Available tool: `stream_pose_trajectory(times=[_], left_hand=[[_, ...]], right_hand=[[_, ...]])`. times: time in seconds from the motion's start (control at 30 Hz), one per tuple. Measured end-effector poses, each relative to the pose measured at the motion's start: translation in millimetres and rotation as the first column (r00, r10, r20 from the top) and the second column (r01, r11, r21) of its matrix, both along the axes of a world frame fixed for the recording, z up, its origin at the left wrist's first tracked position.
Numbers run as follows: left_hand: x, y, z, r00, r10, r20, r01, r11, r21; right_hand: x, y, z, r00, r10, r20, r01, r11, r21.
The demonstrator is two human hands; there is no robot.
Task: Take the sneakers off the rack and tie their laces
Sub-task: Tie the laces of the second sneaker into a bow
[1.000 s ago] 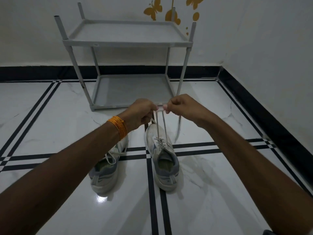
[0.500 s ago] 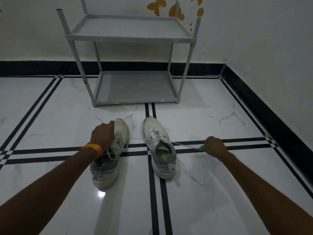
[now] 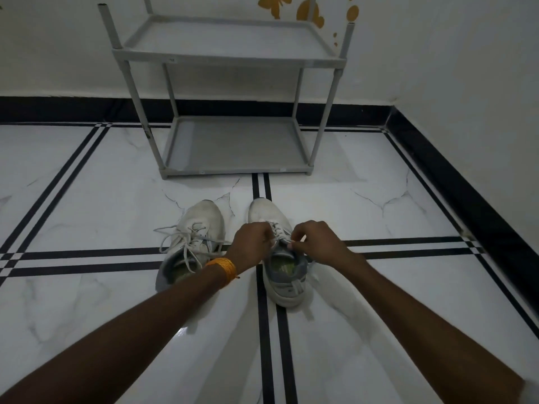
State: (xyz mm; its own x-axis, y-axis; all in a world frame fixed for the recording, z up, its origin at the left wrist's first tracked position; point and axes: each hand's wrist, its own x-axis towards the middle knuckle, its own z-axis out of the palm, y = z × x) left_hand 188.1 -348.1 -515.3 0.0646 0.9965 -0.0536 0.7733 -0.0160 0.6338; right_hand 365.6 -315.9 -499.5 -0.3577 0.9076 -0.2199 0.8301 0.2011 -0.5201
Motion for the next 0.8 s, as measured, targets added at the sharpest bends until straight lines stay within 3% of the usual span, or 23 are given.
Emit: stream_pose_trajectory(times=[0.1,0.3,0.47,0.6,0.73,0.8], left_hand=[[1,5,-3,0.999,0.029,-0.015,-0.029,0.999,-0.038],[-13,5,-10,0.986,-0.118,-0.12,0.125,0.991,0.054],[-27,-3,-17,0.969,-0.139,-0.206,0.167,0.978,0.127],[-36,-12,-27,0.981,-0.088,-0.175,0.111,0.986,0.126],[-38,-18,-33,0.985,-0.059,-0.162,0.075,0.992,0.097],[-39,-18,-34,0.992,-0.04,-0.123,0.051,0.994,0.093]], right_hand=[[-6,2,-1,0.999,0.01,0.037,-0.012,0.999,0.042],[-2,8,5,0.983,0.176,0.044,-0.178,0.984,0.026],[9,1,-9,0.984,0.17,0.044,-0.173,0.983,0.068],[12,-2,-19,0.99,0.14,0.004,-0.14,0.988,0.073],[15,2,-17,0.995,0.08,-0.065,-0.088,0.987,-0.138],[17,1,-11,0.974,0.021,-0.224,-0.09,0.949,-0.301]])
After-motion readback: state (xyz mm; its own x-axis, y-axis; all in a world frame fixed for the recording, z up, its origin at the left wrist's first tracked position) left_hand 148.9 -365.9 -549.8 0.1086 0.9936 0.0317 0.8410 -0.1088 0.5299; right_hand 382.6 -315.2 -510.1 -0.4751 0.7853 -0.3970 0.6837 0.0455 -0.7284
